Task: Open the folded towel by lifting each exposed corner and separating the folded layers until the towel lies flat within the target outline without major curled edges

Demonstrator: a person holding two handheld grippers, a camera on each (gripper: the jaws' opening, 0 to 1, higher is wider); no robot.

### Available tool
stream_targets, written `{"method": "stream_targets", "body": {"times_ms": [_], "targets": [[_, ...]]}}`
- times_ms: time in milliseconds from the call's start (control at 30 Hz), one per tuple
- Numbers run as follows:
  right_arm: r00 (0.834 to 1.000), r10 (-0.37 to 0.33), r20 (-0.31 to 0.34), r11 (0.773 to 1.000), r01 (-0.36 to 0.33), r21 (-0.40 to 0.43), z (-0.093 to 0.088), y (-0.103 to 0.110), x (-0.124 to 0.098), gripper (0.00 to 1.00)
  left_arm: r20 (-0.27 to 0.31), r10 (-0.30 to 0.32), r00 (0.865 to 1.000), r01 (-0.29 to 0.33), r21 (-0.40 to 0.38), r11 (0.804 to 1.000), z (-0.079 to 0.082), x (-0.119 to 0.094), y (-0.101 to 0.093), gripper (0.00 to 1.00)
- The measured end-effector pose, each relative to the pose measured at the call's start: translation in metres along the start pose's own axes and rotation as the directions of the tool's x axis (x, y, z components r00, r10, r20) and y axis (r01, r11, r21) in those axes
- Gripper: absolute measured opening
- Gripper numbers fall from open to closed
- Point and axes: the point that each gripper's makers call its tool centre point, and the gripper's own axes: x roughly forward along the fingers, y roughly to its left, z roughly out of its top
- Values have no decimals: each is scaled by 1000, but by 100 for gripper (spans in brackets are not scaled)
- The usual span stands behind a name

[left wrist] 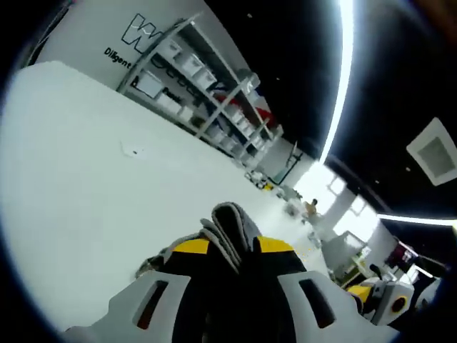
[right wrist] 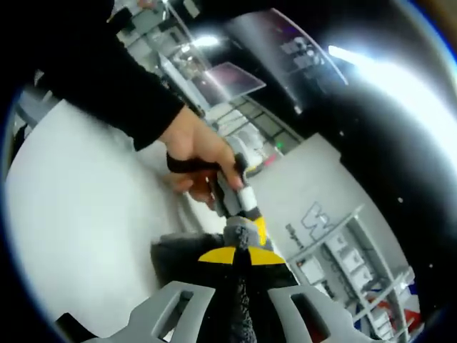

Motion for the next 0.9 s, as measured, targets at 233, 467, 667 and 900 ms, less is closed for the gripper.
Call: {"method": "stream_targets", "body": {"times_ms": [233,467,667,900], "targets": [[1000,-4,-2,1000,4,14,-3,-3,-2,0,-7,38,999,-37,113,993,3,4,-11,8],[1000,-18,2,999,18,28,-3,-8,-6,0,1,34,999,-34,148,988,9,6,-18,7],[1000,-25,-2,999,25,45,-7,-11,-9,0,-13,58,998,-55,164,985,3,8,-14,7],[999,-39,1,998,39,58,-6,-16,-12,0,7,45,999,-46,174,984,11,9,-24,7]]}}
